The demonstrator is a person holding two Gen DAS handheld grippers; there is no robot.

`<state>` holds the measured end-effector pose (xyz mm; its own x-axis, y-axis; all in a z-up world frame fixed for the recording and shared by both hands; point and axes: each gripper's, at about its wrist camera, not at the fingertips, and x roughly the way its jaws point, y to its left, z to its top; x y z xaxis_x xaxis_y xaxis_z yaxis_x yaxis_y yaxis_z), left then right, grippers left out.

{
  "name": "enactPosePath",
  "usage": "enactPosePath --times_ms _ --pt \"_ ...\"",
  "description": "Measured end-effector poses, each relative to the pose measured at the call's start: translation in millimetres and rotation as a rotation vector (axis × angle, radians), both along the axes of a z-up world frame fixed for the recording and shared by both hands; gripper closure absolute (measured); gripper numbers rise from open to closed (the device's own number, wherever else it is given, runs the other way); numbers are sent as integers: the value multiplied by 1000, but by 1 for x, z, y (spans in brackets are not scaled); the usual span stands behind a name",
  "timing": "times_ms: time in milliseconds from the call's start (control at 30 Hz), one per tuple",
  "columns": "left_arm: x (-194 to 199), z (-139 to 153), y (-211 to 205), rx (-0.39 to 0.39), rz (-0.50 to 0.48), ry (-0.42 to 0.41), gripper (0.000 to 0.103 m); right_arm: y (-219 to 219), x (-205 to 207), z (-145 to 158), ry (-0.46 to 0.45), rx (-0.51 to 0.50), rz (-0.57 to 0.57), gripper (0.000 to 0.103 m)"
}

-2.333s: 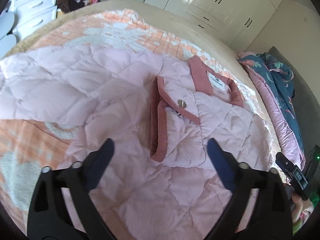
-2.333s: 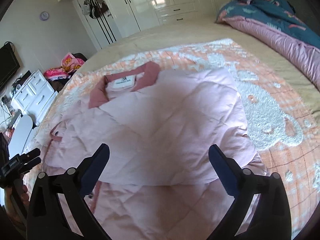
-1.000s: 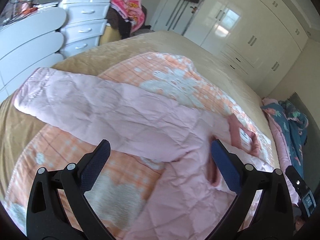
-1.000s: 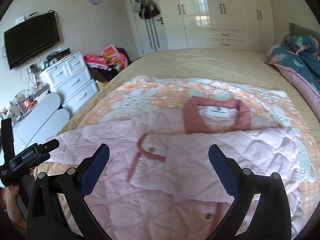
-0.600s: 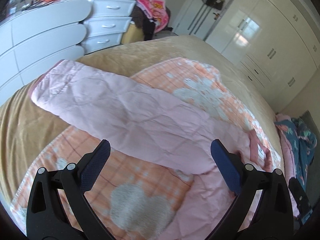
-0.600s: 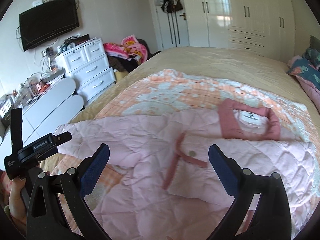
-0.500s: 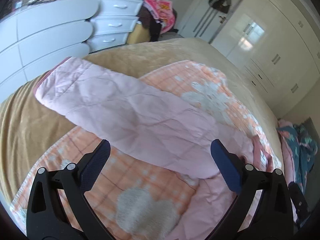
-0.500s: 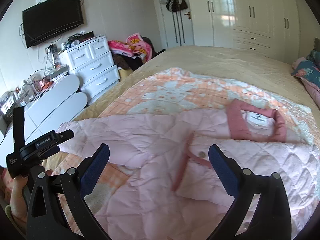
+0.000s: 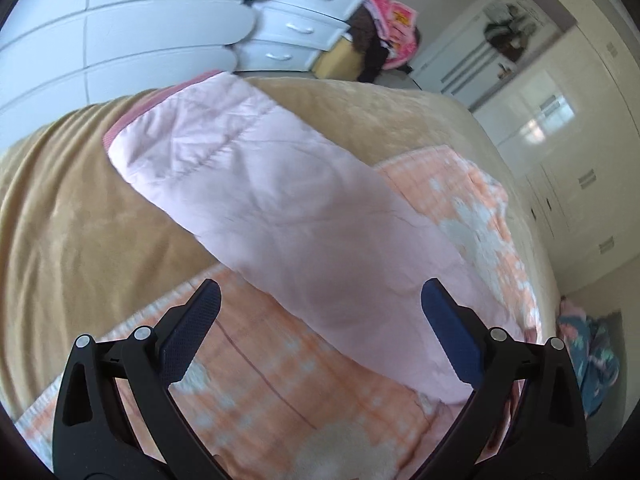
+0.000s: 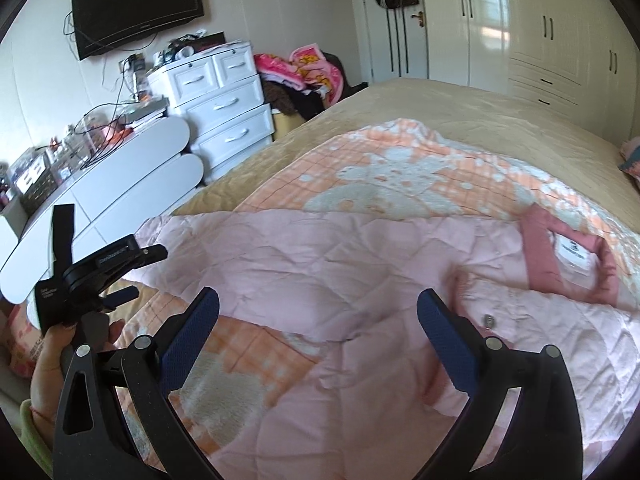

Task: Fold large clothes
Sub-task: 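Grasp the other sleeve cuff with the left tool and lift it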

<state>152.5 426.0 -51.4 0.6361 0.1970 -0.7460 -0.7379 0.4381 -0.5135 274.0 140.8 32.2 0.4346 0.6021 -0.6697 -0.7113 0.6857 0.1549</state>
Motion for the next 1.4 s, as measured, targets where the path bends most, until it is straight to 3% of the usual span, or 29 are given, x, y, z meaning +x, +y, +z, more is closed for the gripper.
enactPosePath --times_ms 200,500,567,600,633,667,767,1033,1133,1233,1400 --pt "-13 -28 24 -92 99 -44 9 -1 5 -14 50 14 -1 4" --pt "-19 -46 48 -91 188 -128 11 -41 11 -21 82 46 -74 4" --pt "-21 -46 50 -76 226 -108 31 -54 12 -20 87 56 -95 4" --pt "-23 -47 51 -80 237 -123 53 -59 12 -21 89 56 -102 4" --pt "-23 -47 51 -81 248 -121 63 -66 11 -21 89 54 -112 4" --pt "-25 -45 50 -81 253 -130 80 -72 9 -20 87 53 -119 4" --pt "-29 -21 41 -16 235 -179 89 -91 6 -20 75 45 -146 4" --pt "-25 54 -15 167 80 -281 92 -138 -6 -20 97 110 -228 4" --pt "-26 80 -38 183 40 -354 93 -151 -11 -23 106 115 -251 4" --pt "-25 111 -66 252 -20 -406 93 -166 -16 -26 116 110 -272 4" --pt "-24 137 -101 283 -83 -491 94 -192 -25 -25 113 110 -324 4"
